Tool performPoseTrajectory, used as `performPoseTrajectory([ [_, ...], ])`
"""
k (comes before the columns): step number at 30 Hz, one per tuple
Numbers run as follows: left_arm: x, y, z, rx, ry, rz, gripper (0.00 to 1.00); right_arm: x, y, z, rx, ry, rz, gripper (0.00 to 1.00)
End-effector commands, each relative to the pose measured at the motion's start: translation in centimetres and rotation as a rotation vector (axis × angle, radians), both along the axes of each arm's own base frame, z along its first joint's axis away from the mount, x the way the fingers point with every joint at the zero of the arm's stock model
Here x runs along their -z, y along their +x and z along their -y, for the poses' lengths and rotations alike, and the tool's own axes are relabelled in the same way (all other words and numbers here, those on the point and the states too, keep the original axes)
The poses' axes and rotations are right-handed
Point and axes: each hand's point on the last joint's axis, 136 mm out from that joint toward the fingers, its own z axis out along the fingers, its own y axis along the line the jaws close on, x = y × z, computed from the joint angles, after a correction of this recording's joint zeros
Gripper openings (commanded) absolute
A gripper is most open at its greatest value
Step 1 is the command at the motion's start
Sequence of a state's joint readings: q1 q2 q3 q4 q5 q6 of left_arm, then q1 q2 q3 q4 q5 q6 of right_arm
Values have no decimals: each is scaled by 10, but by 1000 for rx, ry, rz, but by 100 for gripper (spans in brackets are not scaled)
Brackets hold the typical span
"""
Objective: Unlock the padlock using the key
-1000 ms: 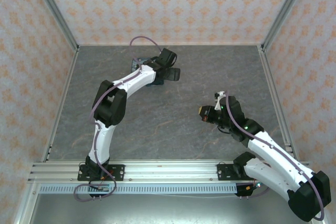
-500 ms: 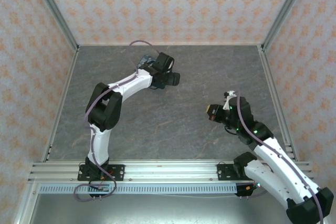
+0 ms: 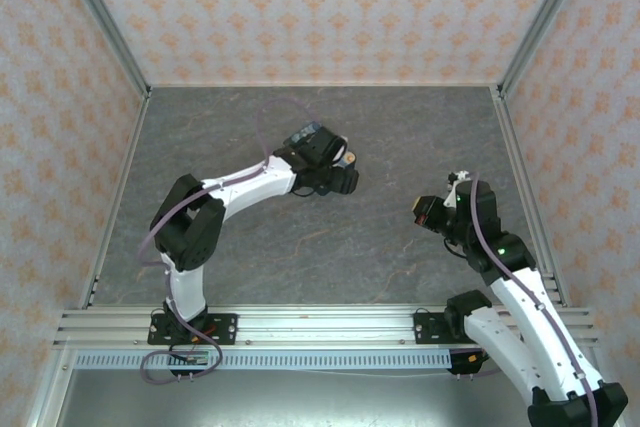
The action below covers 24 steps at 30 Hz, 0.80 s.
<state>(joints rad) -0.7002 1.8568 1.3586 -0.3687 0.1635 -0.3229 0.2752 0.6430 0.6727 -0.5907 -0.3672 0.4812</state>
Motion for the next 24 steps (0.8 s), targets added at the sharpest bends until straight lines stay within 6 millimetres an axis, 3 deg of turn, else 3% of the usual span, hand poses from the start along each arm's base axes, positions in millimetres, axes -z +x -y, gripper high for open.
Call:
performPoseTrajectory([
  [1, 6, -31, 9, 6, -31, -58, 82, -9, -6, 3, -6, -13, 10, 0],
  [6, 5, -48, 30, 40, -64, -65, 81, -7, -5, 2, -9, -6, 18, 0],
  [11, 8, -48, 47, 62, -76, -72, 82, -5, -4, -3, -24, 20, 18, 0],
  [15, 3, -47, 48, 62, -85, -59, 81, -2, -6, -5, -37, 25, 11, 0],
  [21, -48, -50, 34, 53, -142, 46, 84, 5, -3, -16, -77, 78, 12, 0],
  [24, -83, -54, 21, 47, -177, 131, 92, 6, 2, -29, -110, 147, 18, 0],
])
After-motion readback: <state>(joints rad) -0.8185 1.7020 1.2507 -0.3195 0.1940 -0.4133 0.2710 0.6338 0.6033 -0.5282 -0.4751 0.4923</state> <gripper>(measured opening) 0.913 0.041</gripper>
